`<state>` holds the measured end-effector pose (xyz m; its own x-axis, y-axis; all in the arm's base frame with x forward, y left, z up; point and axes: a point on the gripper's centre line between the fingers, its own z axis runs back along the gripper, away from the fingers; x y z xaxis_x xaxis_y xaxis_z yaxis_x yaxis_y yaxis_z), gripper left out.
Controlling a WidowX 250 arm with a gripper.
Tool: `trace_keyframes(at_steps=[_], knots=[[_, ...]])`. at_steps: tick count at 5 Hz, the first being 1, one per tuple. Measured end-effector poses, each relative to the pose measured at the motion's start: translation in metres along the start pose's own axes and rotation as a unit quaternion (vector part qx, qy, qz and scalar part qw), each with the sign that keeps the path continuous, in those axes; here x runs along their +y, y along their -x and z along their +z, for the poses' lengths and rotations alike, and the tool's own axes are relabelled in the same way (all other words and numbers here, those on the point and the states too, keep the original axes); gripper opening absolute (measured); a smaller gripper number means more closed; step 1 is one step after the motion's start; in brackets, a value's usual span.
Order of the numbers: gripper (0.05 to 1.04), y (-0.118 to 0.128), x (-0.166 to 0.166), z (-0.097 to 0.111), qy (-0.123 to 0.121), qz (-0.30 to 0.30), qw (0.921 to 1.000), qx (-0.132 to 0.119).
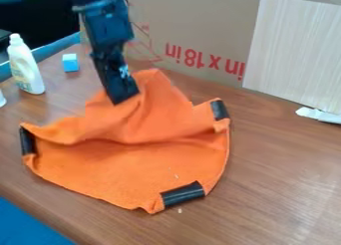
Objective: Unfold the cloth from bottom right to top left
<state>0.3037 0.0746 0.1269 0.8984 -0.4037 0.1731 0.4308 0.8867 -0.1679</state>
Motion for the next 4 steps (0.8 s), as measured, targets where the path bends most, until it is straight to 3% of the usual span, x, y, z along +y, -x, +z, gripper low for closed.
trace_keyframes(at_steps=[4], knots=[[0.06, -0.039, 0.07, 0.024, -0.008, 0.077, 0.9966, -0.029]])
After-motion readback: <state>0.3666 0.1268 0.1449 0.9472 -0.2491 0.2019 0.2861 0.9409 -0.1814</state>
